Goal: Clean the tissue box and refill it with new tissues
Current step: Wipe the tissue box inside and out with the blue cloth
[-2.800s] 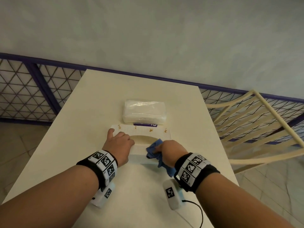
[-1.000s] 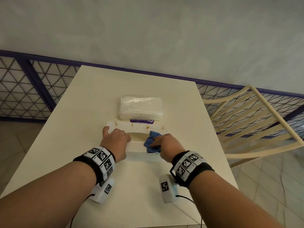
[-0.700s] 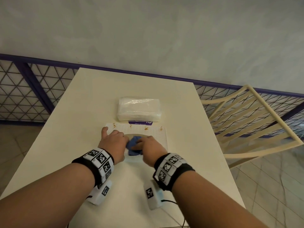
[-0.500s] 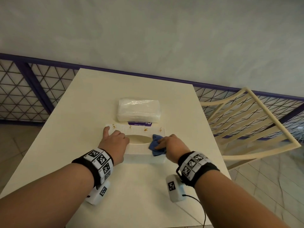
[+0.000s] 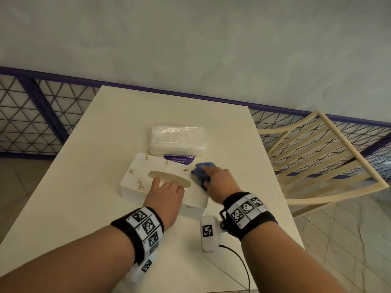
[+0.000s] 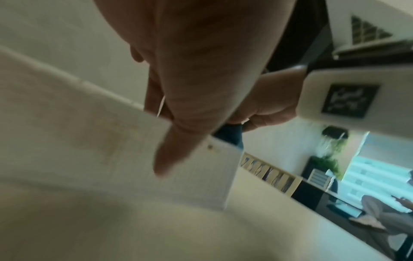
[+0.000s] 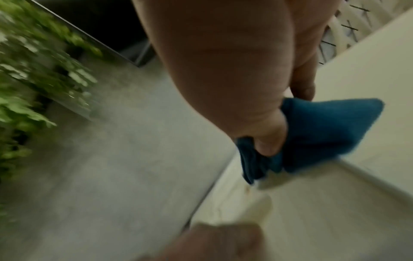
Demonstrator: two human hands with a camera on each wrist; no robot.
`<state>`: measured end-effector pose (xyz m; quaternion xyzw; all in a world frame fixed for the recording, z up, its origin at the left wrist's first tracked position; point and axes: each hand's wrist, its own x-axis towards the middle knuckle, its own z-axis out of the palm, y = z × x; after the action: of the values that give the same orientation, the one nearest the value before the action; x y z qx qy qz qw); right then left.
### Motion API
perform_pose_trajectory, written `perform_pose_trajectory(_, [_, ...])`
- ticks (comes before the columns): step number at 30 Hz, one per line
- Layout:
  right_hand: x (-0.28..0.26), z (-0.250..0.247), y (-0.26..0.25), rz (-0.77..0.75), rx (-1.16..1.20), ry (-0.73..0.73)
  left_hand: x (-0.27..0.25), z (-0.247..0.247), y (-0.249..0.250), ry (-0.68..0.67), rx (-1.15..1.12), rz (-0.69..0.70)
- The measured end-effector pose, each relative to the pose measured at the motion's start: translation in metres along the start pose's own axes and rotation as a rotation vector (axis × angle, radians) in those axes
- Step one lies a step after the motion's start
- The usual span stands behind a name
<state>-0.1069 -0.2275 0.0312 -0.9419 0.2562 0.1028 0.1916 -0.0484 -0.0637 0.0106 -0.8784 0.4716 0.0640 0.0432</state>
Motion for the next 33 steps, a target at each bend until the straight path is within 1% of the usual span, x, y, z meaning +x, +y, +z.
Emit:
perform_pose_trajectory(1, [0.004,0.011,-0.002,-0.014,-0.084,-0.076,0.001,0.002,0.002,0.005,0.011,-0.02])
perform_pose_trajectory(2, [0.006,0.017,-0.003,-0.009,-0.106,-0.114,0.002,0.003,0.003,0.011,0.021,-0.032])
perform_pose_trajectory(3, [0.006,0.02,-0.004,0.009,-0.107,-0.129,0.004,0.003,0.003,0.015,0.022,-0.033])
perform_pose_trajectory(6, [0.003,0.025,-0.012,0.0,-0.171,-0.148,0.005,0.008,0.0,0.015,0.024,-0.011])
perform_pose_trajectory(9, [-0.006,0.031,-0.019,-0.052,-0.239,-0.25,0.006,0.012,-0.001,0.096,0.021,-0.009])
perform_pose_trajectory(11, [-0.001,0.029,-0.015,-0.039,-0.222,-0.296,0.006,0.012,0.0,0.056,-0.001,-0.023])
perform_pose_trajectory(15, [0.023,0.012,-0.009,0.004,-0.175,-0.227,0.012,0.009,-0.004,0.048,0.018,-0.01])
perform_pose_trajectory(18, [0.023,0.014,-0.012,-0.022,-0.258,-0.276,0.015,0.007,-0.007,0.031,0.013,0.003])
perform_pose_trajectory(21, [0.007,0.023,-0.015,-0.066,-0.317,-0.348,0.019,0.001,-0.007,0.013,0.042,0.015])
perform_pose_trajectory(23, [-0.011,0.025,-0.018,-0.103,-0.306,-0.383,0.02,-0.002,-0.009,0.002,0.047,0.045])
perform_pose_trajectory(24, [-0.021,0.024,-0.018,-0.121,-0.299,-0.373,0.019,-0.002,-0.01,-0.003,0.045,0.066])
perform_pose_trajectory(26, [-0.04,0.016,-0.016,-0.155,-0.245,-0.307,0.016,0.0,-0.014,-0.008,0.05,0.131])
perform_pose_trajectory(27, [-0.047,0.008,-0.014,-0.146,-0.183,-0.291,0.014,0.002,-0.016,-0.004,0.058,0.179])
perform_pose_trajectory(30, [-0.061,-0.023,-0.003,-0.05,0.047,-0.318,0.011,0.003,-0.029,-0.003,0.088,0.32])
perform_pose_trajectory(33, [-0.065,-0.047,0.013,0.019,0.174,-0.189,0.009,-0.006,-0.043,-0.075,0.142,0.343])
